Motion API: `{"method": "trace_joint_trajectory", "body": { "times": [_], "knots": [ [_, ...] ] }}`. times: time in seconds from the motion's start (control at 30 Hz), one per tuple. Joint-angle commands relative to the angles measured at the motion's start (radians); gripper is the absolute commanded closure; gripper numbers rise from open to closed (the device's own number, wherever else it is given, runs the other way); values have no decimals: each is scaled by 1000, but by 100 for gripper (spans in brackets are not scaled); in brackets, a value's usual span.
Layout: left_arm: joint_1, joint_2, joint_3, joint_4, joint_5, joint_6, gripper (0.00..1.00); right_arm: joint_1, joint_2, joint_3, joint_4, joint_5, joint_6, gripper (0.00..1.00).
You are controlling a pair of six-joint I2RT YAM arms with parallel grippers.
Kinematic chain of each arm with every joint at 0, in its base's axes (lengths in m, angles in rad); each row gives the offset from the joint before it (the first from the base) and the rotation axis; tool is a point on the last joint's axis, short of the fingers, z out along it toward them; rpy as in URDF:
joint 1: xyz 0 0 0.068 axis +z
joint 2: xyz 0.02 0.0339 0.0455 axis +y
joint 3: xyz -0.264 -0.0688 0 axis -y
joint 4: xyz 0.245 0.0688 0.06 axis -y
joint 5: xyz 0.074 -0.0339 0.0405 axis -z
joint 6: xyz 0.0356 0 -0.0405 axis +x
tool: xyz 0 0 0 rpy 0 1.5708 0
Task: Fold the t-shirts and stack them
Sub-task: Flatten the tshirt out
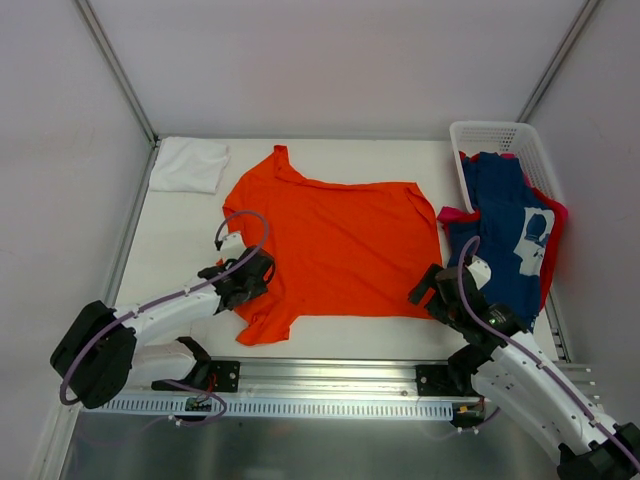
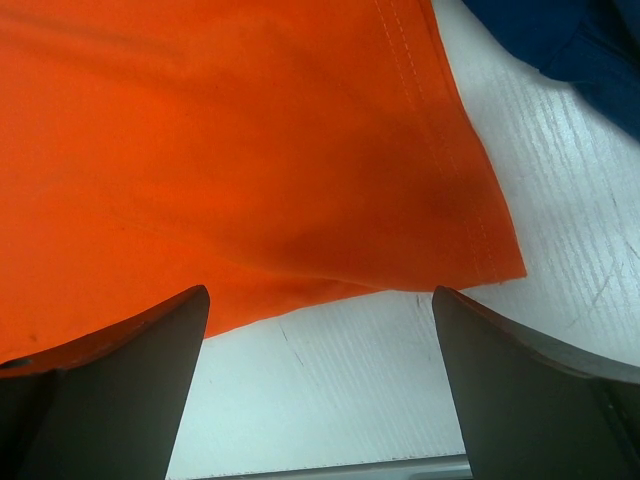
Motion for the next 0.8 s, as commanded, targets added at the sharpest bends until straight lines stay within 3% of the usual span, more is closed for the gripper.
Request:
{"method": "trace_joint_trajectory", "body": {
  "times": [0.0,0.07,0.17,0.2,0.23,0.4,0.6,0.77],
  "knots": [
    [24,-3,-16,-132,-19,-67,57,5,9,11,26,23,-12,0],
    [28,-27,-42,-163,-34,-94,48,5,14,14,27,29,-16,0],
    [54,-93,-93,-206,-12,-161,23,6,14,17,17,34,-22,0],
    [65,-113,-105,-221,-2,-175,5,5,12,19,12,36,-22,0],
    [80,-160,-129,-230,7,-186,1,5,9,20,-2,39,-21,1],
    [232,-337,-202,-293,71,-224,1,5,-35,20,-26,46,-25,1],
    [251,-651,-233,-267,9,-203,1,5,-54,11,-22,43,-28,1],
    [251,-629,-125,-197,-44,-19,1,5,-16,-15,44,5,-25,0]
  ]
}}
